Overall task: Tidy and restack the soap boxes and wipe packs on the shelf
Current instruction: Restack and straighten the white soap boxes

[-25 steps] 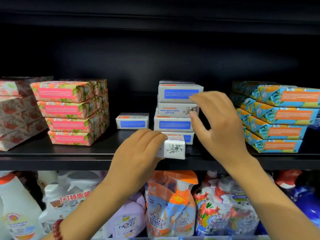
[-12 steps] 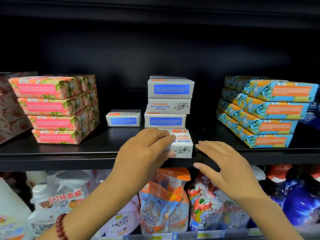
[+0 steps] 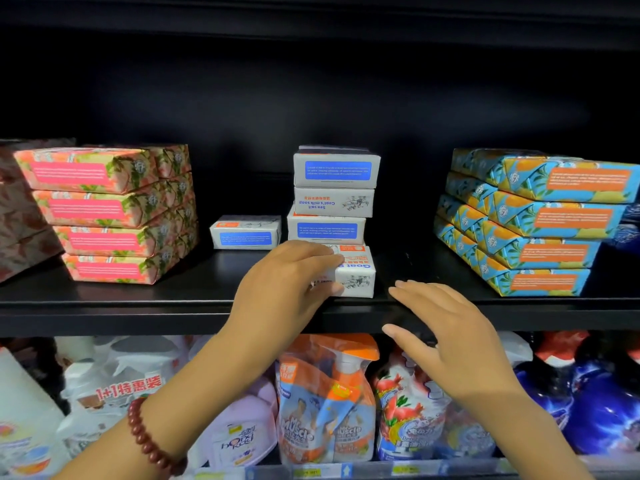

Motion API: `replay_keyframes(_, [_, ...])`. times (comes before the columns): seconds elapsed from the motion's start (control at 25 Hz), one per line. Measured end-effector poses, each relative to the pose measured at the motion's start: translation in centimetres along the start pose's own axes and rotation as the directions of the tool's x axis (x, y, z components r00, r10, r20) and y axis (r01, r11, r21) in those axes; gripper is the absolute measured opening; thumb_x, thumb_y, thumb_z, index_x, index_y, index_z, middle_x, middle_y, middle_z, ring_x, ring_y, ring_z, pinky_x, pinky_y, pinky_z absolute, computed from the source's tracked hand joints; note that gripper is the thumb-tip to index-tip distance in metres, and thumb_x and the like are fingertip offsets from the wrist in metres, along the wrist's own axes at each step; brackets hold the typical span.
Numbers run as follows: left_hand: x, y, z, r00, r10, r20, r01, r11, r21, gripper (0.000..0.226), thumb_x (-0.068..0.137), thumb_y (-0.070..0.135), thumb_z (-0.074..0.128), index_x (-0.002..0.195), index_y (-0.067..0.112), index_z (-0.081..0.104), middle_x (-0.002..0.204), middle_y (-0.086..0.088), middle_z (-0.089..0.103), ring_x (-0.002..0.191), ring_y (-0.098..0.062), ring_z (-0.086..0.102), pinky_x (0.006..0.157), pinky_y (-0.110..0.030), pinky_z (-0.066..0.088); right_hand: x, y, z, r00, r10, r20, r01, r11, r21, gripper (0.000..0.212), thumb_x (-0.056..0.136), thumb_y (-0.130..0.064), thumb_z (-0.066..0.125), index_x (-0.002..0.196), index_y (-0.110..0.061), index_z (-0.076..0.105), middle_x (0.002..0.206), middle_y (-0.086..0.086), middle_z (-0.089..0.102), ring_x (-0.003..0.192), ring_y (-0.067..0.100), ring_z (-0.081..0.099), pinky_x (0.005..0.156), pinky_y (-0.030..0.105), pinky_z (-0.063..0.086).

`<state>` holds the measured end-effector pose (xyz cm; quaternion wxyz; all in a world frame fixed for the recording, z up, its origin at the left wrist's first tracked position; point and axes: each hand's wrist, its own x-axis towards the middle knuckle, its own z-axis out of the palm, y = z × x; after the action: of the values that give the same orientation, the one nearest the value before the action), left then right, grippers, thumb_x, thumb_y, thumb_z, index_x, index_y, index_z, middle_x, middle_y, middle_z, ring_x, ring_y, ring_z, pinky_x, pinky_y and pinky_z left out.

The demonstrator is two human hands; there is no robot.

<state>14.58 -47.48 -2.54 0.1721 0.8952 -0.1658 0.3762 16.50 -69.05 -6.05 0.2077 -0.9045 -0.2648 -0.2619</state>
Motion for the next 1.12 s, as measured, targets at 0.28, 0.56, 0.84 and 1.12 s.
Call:
replay_keyframes(0.28, [0.7,-0.7,0.6,1.0,-0.021,0.023,0.021,1.0,-0.011,0.033,0.082,0.023,0.073,0.113,0.016,0.068,0.114,0.004,0.066,0.111,-0.017,0.056,0.09,-0.025,0.041,0.2,-0.6,0.0,0.999,-0.001,-0.035,0.001,1.0,0.008,0.045,0.078,-0.034,0.072,0.116,-0.013,0.065,0.119,0.002,0.063,0.113,0.022,0.056,0.094,0.039,0.045])
replay_keyframes(0.56, [0.4,-3.7,-2.1,0.996,-0.043,-0.073,0.04,0.998,-0.044,0.046,0.081,0.049,0.065,0.112,0.015,0.067,0.113,0.004,0.066,0.108,-0.011,0.057,0.092,-0.023,0.042,1.3,-1.7,-0.3,1.0,0.02,0.007,-0.02,0.999,-0.045,0.06,0.075,-0.06,0.059,0.122,-0.021,0.06,0.124,-0.008,0.058,0.117,0.009,0.049,0.087,0.017,0.032])
replay_keyframes(0.84, [3.0,-9.6,-2.3,0.938,-0.257,0.233,0.174,0.929,0.326,0.053,0.089,0.037,0.06,0.133,0.009,0.049,0.136,-0.007,0.052,0.125,-0.024,0.045,0.104,-0.032,0.035,1.6,-1.9,0.3,0.994,-0.015,-0.104,0.007,0.997,-0.074,0.066,0.068,-0.066,0.049,0.105,-0.015,0.069,0.106,-0.001,0.068,0.101,0.018,0.062,0.074,0.023,0.04])
replay_keyframes(1.12, [0.9,-8.8,-2.9,0.986,-0.145,0.078,0.112,0.937,0.33,0.037,0.081,0.044,0.066,0.108,0.02,0.057,0.109,0.002,0.055,0.098,-0.021,0.044,0.08,-0.028,0.038,1.6,-1.9,0.6,0.984,-0.036,-0.175,0.02,0.995,-0.096,0.058,0.067,-0.06,0.057,0.097,-0.013,0.071,0.096,0.0,0.07,0.09,0.021,0.065,0.065,0.023,0.041])
